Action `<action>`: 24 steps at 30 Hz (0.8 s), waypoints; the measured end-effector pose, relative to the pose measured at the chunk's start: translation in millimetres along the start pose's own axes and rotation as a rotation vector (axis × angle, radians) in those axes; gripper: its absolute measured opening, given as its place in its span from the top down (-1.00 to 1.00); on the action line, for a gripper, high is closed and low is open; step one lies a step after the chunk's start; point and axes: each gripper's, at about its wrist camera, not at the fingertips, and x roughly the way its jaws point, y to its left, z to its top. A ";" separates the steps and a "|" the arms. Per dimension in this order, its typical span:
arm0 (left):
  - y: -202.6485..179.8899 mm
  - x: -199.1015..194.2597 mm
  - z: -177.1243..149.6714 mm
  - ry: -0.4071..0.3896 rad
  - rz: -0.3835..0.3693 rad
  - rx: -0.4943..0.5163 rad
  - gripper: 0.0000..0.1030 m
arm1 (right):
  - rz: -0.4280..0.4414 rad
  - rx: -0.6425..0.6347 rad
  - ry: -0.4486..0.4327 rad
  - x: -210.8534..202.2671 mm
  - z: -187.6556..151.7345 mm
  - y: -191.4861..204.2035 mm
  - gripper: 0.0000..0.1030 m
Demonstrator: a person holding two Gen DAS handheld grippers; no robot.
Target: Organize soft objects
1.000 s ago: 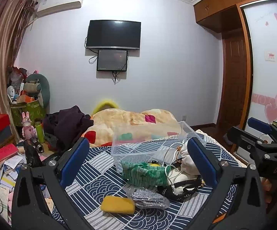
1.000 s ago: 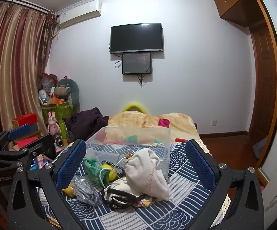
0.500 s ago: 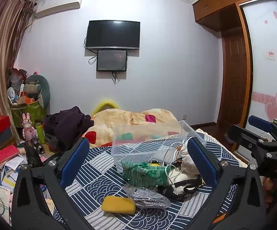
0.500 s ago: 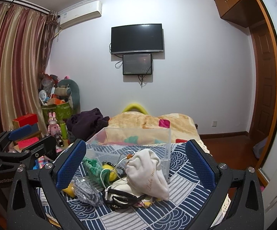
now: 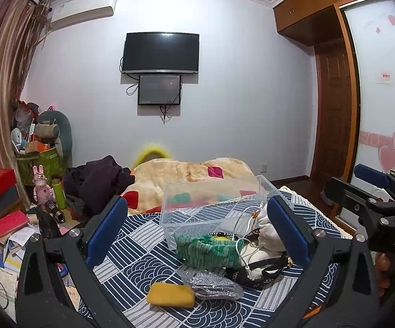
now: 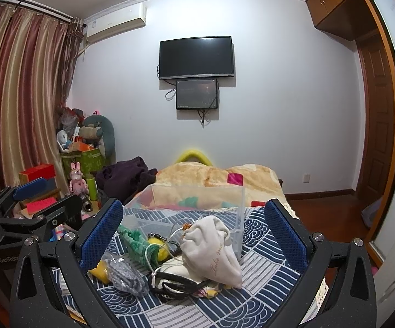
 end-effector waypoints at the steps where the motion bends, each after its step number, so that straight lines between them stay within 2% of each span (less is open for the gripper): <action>1: 0.0 -0.1 0.0 0.000 -0.001 0.000 -1.00 | 0.000 0.000 -0.001 -0.2 0.0 -0.1 -1.00; 24: -1.9 0.5 0.1 0.013 -0.003 0.002 -1.00 | 0.002 0.000 -0.006 -1.5 1.6 -0.2 -1.00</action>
